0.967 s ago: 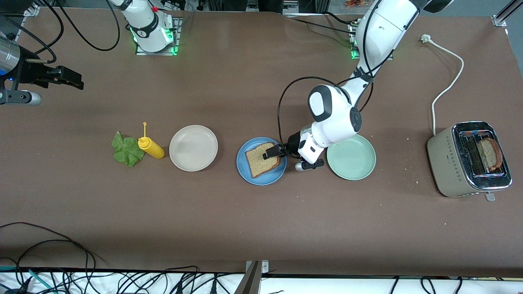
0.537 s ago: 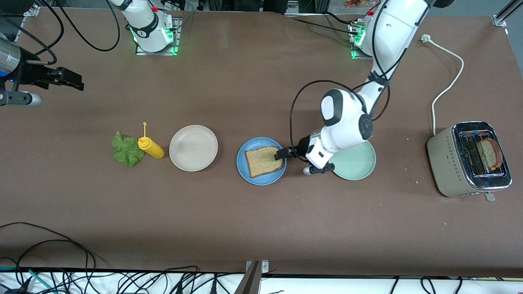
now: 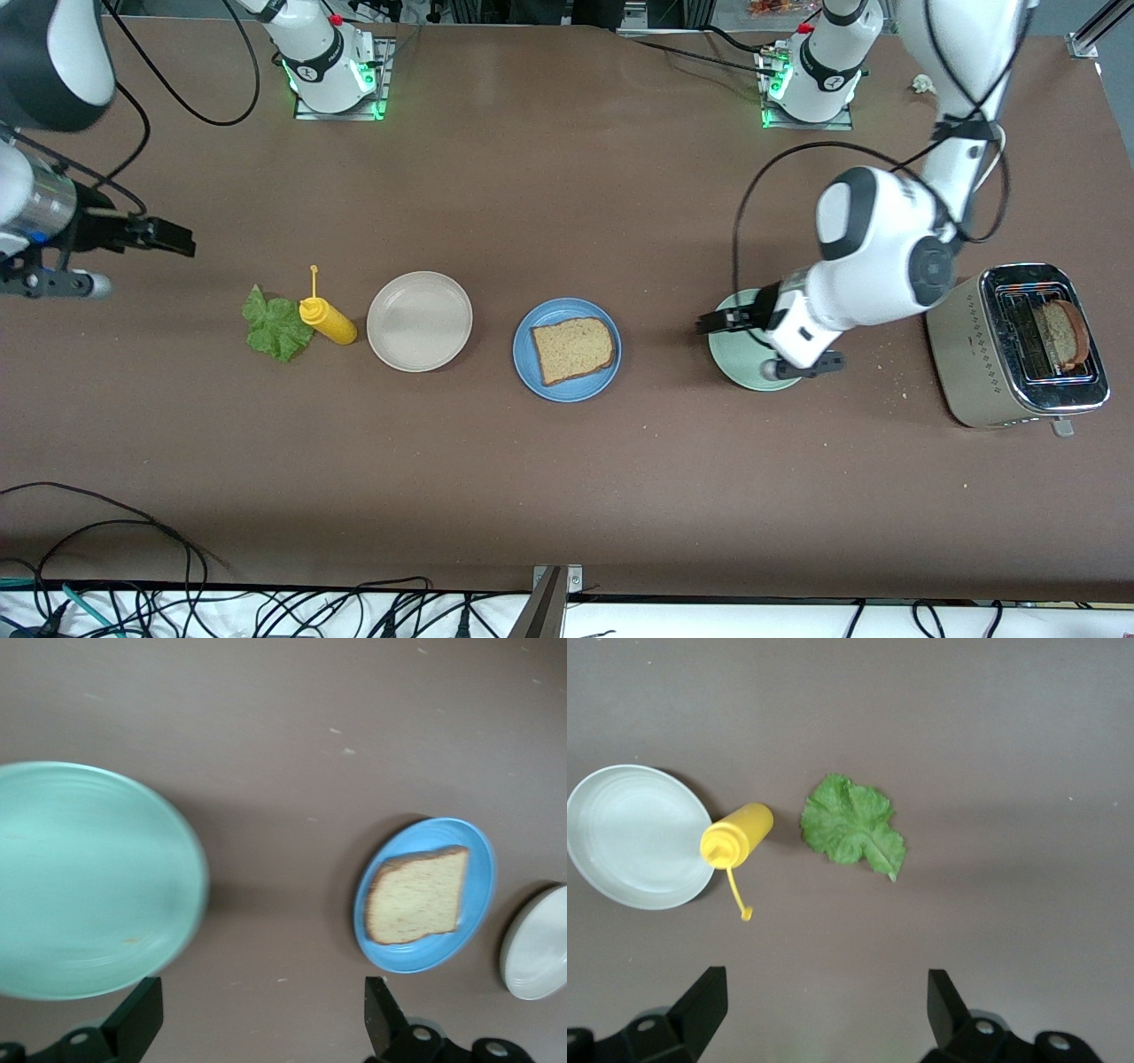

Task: Make sandwich in blue plate with both arms
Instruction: 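Withdraw the left gripper while the right gripper reaches the lettuce leaf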

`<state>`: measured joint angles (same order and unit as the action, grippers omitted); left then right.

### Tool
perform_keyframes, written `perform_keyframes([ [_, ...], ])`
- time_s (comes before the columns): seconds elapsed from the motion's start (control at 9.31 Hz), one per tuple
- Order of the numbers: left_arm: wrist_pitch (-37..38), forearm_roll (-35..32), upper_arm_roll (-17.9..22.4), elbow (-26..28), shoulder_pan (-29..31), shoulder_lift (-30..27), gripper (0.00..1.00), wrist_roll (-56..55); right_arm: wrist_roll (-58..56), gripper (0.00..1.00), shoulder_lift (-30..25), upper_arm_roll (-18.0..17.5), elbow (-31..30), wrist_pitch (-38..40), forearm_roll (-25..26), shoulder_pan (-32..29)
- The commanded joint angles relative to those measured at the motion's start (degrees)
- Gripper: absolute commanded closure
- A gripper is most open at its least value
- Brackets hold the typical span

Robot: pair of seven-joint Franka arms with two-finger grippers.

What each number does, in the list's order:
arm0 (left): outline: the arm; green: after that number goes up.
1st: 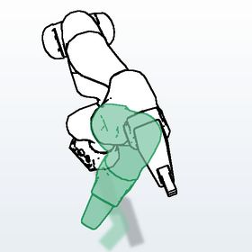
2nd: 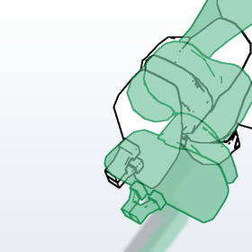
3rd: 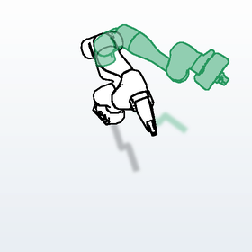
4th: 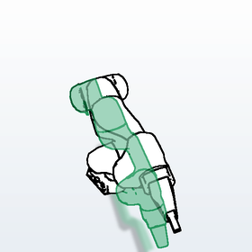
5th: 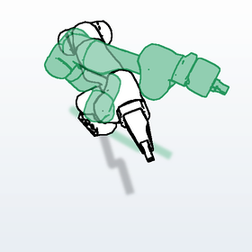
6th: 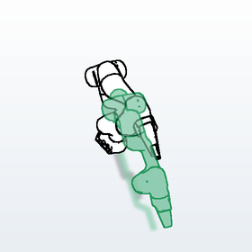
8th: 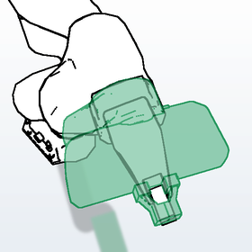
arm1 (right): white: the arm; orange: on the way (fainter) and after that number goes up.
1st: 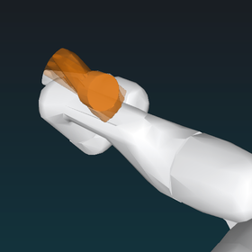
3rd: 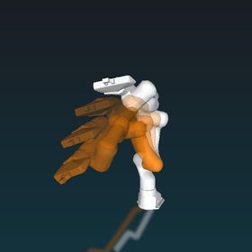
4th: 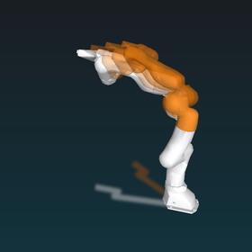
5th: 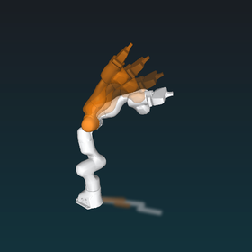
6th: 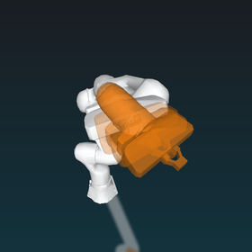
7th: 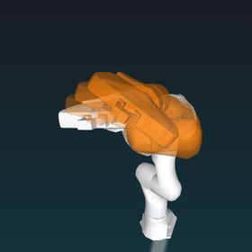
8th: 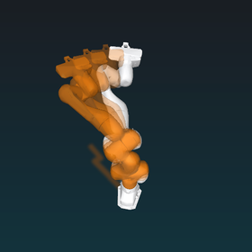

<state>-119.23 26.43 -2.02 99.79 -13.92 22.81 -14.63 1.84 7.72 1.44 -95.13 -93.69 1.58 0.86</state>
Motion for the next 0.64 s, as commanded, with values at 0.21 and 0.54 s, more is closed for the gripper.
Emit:
perform_keyframes([
  [0.21,14.5,-13.8,-0.3,-4.0,9.7,-5.6,0.00,-0.5,-7.3,0.00,1.7,2.3,-21.5,-29.5,0.8,-0.5],
  [0.54,19.2,-21.5,-0.3,-8.9,13.5,-6.6,0.00,-0.3,-8.6,0.00,6.8,3.1,-27.8,-41.8,0.4,-0.7],
])
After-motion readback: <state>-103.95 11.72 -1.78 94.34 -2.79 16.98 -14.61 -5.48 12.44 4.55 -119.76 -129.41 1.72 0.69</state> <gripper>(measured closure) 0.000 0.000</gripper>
